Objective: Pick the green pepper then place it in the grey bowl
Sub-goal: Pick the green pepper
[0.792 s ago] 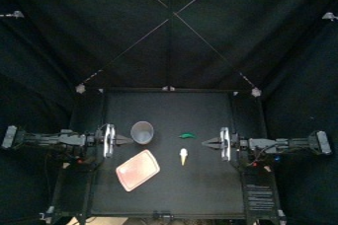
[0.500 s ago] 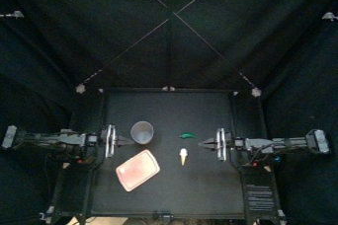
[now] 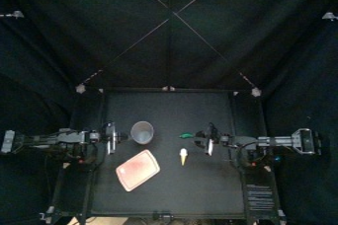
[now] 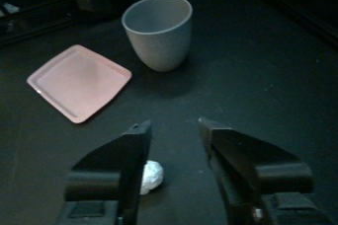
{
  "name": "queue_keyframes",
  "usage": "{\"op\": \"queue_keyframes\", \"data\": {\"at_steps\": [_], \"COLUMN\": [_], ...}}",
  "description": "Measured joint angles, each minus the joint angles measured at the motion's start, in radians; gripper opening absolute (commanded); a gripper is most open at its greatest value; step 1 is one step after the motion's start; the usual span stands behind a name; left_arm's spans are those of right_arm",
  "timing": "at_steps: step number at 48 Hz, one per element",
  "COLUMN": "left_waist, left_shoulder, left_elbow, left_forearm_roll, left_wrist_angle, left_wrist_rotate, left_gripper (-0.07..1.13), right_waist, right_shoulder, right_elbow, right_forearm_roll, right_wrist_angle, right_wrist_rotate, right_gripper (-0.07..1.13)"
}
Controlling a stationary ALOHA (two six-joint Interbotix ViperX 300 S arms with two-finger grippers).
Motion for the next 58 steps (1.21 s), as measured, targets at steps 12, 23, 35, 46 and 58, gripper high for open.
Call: {"op": "queue_keyframes", "data": {"at_steps": [12, 23, 35, 46, 58], "left_waist": [0.014, 0.02, 0.02, 0.021, 0.029], "left_shoulder": [0.0, 0.0, 0.0, 0.0, 0.0], "left_elbow": [0.0, 0.0, 0.003, 0.012, 0.02], "left_forearm_roll": [0.002, 0.008, 0.008, 0.008, 0.009], "left_wrist_angle": [0.0, -0.002, -0.002, -0.003, -0.037], "left_wrist_rotate": [0.002, 0.003, 0.002, 0.002, 0.0], "left_gripper": [0.06, 0.06, 0.06, 0.06, 0.06], "right_waist": [-0.049, -0.086, -0.103, -0.109, -0.14], "right_shoulder": [0.161, 0.353, 0.471, 0.495, 0.548], "right_elbow": [-0.029, -0.114, -0.173, -0.176, -0.186], "right_forearm_roll": [0.014, -0.078, -0.112, -0.121, -0.137], "right_wrist_angle": [0.032, 0.038, 0.087, 0.106, 0.104], "right_wrist_rotate": [-0.008, -0.005, -0.003, -0.009, -0.008], "right_gripper": [0.89, 0.89, 0.89, 0.89, 0.88]}}
